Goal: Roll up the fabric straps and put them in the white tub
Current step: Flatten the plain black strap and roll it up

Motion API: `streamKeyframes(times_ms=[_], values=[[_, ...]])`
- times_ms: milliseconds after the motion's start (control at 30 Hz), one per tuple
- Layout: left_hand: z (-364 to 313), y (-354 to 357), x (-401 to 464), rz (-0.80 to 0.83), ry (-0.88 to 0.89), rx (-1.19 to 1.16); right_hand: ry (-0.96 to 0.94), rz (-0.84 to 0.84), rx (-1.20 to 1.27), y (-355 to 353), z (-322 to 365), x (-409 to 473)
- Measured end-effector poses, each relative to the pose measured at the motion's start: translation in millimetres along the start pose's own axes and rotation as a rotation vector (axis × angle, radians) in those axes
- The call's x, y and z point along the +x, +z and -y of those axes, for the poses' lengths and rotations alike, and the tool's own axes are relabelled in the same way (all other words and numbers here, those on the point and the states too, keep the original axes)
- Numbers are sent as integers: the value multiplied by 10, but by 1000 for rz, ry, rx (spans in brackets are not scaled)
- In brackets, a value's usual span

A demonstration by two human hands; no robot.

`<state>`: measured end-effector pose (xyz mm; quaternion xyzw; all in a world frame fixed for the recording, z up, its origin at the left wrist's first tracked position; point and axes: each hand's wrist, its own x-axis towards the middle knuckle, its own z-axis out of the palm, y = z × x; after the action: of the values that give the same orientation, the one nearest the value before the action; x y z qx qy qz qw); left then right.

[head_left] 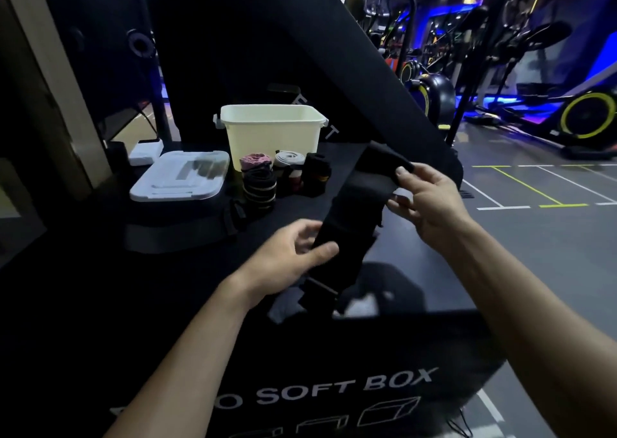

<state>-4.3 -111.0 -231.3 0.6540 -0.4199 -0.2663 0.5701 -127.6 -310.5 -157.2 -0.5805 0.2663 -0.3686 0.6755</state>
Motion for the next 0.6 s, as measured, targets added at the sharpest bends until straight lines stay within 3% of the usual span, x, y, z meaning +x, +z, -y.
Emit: streamKeyframes(times_ms=[200, 367, 600], values=[[80, 66, 75, -19, -82, -89, 71, -85, 135, -126, -217, 145], [32, 9, 96, -83, -148, -216, 20, -124, 67, -276, -342, 265], [-6, -135, 88, 6, -108, -278, 38, -185, -20, -467, -550, 393]])
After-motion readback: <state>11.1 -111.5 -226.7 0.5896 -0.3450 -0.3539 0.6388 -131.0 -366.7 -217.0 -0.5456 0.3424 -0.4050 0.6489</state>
